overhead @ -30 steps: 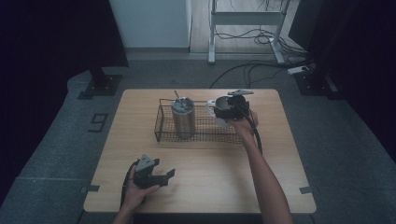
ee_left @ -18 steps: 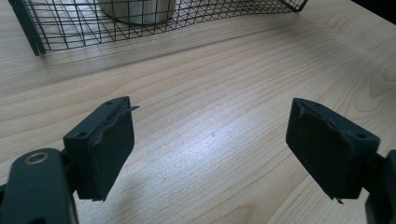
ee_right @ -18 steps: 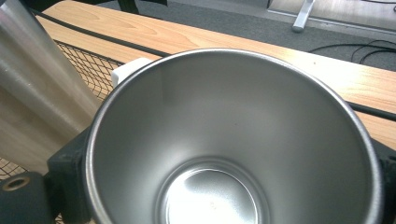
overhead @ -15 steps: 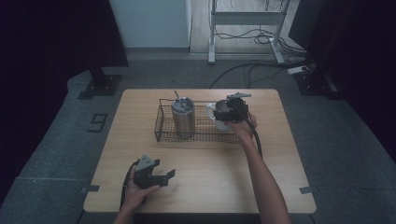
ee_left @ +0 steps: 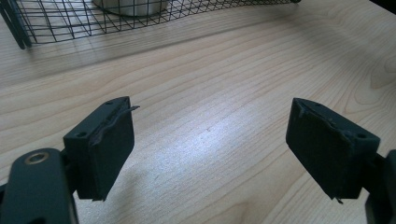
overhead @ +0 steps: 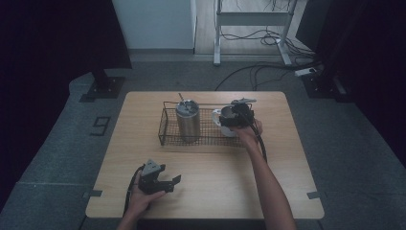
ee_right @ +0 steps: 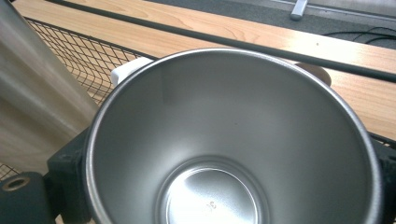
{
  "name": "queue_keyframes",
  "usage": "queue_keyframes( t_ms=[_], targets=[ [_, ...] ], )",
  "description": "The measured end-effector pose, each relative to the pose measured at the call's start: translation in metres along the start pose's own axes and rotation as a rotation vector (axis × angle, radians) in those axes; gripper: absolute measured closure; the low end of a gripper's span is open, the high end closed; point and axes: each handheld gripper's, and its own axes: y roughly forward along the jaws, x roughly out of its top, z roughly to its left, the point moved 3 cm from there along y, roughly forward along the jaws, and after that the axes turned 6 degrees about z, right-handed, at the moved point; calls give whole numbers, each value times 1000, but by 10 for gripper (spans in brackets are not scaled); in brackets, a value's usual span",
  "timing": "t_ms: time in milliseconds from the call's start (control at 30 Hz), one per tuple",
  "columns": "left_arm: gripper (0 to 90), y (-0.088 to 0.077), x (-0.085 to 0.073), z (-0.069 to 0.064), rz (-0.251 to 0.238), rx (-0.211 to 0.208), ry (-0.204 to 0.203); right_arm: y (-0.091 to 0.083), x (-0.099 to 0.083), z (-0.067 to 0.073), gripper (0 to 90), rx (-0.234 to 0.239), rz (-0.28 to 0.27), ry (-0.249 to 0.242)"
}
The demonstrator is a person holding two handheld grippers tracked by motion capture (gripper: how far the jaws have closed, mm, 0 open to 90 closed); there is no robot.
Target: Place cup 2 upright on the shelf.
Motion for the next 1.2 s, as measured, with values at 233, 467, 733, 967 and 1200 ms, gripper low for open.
queue_keyframes(
  t_ms=[233,467,733,967,1200],
  targets=[
    [158,1,0,0,4,-1,1,4,-3,0,67,-7,11,-3],
    [158,1,-1,-1,9,-3,3,4,-3,1,67,-10,17,-7],
    [158,2,-1,-2,15,-6,7,5,-4,3,67,-20,39,-19],
    [158,3,-1,-3,22,-10,9,7,-6,4,67,-34,59,-20],
    [158,4,-2,-3,33,-13,15,12,-10,7,66,-54,93,-43]
  ],
)
